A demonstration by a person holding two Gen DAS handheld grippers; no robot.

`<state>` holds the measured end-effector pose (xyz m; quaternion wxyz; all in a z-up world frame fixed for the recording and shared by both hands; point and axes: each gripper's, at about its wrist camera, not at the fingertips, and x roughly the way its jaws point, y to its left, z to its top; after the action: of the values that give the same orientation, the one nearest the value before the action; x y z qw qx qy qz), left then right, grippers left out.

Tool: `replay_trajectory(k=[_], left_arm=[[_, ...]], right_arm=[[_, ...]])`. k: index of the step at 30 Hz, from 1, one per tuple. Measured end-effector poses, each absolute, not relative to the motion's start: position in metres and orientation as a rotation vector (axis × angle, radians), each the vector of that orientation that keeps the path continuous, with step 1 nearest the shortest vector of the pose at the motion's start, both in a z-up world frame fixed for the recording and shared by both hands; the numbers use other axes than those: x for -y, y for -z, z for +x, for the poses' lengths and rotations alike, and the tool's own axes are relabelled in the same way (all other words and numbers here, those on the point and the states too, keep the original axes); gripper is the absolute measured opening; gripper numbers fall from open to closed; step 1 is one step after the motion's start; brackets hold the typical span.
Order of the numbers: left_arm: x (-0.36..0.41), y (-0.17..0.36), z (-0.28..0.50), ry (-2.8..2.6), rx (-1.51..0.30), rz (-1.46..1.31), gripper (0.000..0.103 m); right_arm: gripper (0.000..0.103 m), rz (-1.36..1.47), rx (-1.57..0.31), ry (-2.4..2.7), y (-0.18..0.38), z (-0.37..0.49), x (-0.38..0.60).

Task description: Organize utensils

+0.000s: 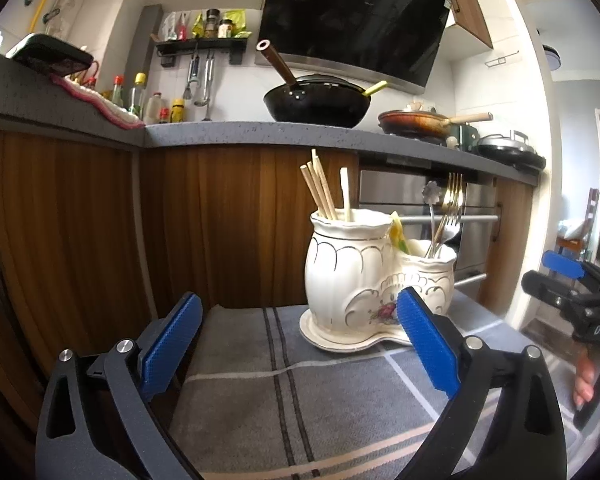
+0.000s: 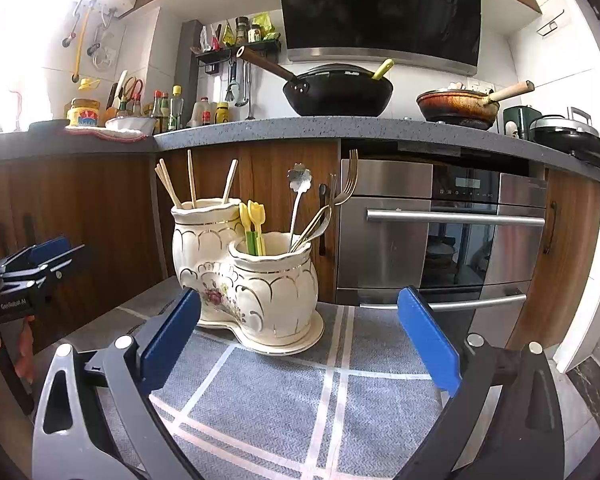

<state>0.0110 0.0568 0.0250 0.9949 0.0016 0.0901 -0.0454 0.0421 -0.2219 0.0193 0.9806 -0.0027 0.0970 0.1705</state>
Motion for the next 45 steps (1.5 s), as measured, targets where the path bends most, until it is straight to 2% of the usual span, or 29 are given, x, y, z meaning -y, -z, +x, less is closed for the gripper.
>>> replay_trajectory(k=[45], left_arm=[[-0.0508,-0.0257,0.0103,0.091,-0.165,0.036,0.098]], right_arm=[[0.097,-0.028,-0.202,-0.337,-0.0193,0.0404,0.2173]])
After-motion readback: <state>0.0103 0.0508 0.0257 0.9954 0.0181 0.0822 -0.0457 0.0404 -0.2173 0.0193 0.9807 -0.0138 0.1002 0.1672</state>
